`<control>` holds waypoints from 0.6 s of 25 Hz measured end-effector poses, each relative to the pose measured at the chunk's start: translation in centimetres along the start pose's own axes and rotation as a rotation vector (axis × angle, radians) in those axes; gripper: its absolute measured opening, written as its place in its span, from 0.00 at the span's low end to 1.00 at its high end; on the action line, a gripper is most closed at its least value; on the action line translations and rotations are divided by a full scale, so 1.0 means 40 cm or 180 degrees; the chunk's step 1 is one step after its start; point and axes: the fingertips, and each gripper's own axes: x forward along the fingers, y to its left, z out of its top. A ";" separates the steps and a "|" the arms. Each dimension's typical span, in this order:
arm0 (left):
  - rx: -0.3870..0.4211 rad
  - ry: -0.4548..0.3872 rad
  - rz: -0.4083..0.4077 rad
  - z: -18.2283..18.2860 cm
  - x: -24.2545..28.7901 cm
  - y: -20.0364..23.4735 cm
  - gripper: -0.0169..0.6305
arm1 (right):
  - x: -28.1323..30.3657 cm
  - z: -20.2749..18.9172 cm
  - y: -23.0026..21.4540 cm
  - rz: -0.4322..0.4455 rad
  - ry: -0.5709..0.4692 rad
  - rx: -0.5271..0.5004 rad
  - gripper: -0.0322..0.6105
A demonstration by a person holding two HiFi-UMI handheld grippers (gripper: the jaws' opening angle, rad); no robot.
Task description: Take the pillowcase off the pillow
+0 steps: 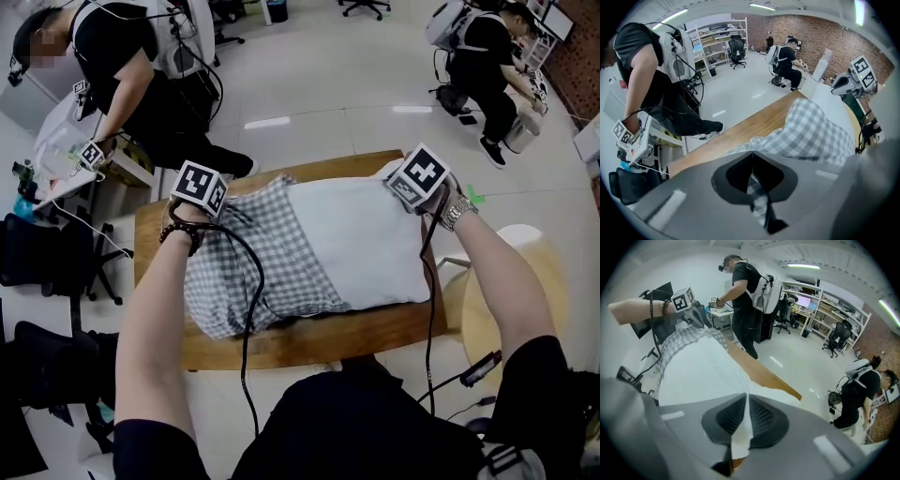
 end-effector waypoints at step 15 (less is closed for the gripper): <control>0.0291 -0.0772 -0.0004 -0.033 -0.109 -0.131 0.16 | 0.016 -0.007 0.085 -0.0265 -0.0402 -0.0268 0.24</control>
